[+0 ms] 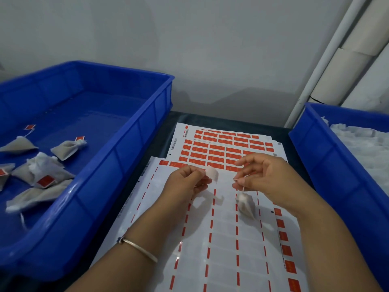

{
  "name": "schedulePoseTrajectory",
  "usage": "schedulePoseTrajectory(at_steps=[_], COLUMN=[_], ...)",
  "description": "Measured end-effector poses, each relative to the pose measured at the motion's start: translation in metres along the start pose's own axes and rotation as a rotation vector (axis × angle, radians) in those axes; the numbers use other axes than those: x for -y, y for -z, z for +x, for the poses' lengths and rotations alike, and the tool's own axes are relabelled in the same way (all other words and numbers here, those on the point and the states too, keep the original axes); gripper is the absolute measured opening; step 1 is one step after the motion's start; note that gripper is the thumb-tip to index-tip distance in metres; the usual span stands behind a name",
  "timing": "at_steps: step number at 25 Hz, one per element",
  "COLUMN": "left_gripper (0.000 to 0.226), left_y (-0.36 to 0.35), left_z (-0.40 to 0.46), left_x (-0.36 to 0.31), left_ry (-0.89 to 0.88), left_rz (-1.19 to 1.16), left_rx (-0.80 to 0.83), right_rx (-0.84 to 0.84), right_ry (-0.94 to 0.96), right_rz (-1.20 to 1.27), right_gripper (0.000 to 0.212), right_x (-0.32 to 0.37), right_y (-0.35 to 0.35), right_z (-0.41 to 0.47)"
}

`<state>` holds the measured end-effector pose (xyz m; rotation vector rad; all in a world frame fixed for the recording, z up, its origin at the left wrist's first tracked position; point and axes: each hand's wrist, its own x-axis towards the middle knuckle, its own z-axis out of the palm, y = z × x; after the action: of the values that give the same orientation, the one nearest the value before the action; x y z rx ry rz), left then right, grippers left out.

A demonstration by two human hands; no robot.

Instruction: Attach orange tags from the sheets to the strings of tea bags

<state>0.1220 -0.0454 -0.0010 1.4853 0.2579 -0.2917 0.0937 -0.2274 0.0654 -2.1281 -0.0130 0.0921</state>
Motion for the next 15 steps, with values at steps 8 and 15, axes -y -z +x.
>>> schedulePoseTrajectory(at_steps=[8, 15], left_gripper=[0.030, 0.018], left_y=[-0.002, 0.000], left_z=[-0.011, -0.011], left_x=[-0.008, -0.005], left_ry=[0.056, 0.008], left_rz=[-0.121, -0.072], left_rx=[0.249, 0.275], right_rx=[-0.006, -0.009], right_ry=[0.101, 0.116], right_rz=[-0.134, -0.234], right_gripper=[0.030, 0.037], right_x=[0.002, 0.003], right_y=[-0.015, -0.019], right_z=[-0.002, -0.002])
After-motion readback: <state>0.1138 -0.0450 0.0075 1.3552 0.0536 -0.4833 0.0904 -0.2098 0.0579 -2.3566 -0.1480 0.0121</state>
